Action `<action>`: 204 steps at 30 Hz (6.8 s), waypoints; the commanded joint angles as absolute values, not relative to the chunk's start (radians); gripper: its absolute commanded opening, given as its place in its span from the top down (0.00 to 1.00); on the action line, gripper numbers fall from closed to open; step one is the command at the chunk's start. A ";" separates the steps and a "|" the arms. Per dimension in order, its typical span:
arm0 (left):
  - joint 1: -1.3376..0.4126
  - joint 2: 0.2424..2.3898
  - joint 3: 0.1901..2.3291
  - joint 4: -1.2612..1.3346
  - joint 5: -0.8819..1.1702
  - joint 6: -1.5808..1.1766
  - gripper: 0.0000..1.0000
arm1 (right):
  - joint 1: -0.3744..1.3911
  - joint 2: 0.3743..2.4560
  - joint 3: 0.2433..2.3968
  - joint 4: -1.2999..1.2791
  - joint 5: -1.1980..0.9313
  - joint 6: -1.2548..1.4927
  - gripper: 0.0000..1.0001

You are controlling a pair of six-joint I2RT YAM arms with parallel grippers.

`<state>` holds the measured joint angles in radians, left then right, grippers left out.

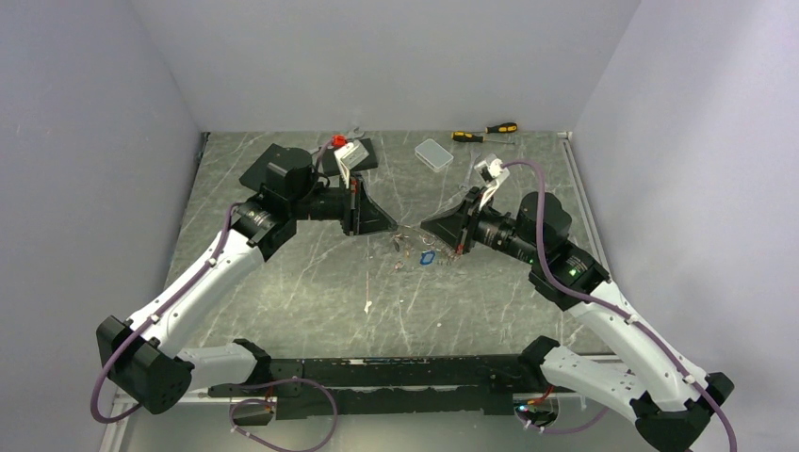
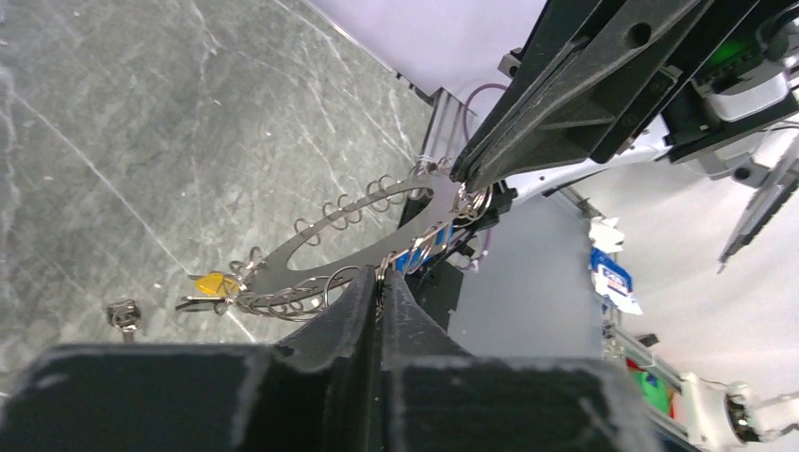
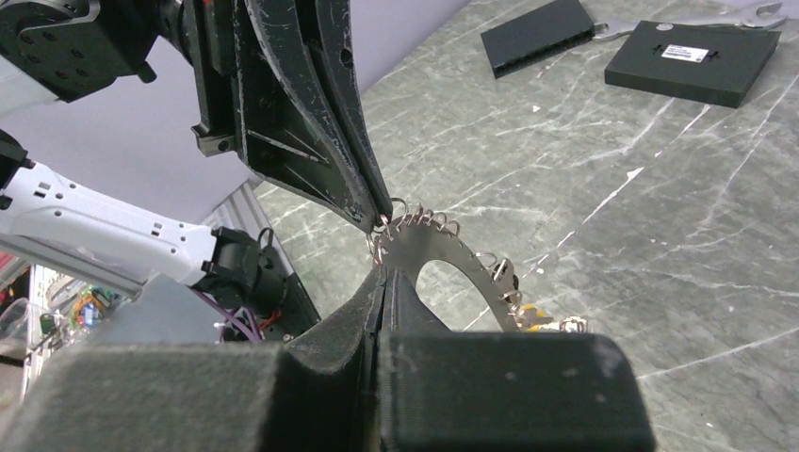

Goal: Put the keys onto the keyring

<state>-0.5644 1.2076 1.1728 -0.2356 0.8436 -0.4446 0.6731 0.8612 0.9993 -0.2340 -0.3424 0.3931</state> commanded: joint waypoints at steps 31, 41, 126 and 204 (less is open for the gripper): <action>-0.558 1.266 1.428 -0.534 0.623 -0.864 1.00 | 0.690 0.867 1.013 -0.249 -0.380 -0.037 0.12; -0.510 1.267 1.373 -0.460 0.745 -1.026 1.00 | 0.738 0.753 0.756 0.030 -0.492 -0.261 0.16; -0.457 1.206 1.309 -0.473 0.794 -0.793 1.00 | 0.890 0.904 0.857 0.038 -0.103 -0.606 0.94; -0.631 0.899 0.721 0.380 0.882 -0.193 0.38 | 0.881 0.858 1.029 0.034 -0.003 -0.107 1.00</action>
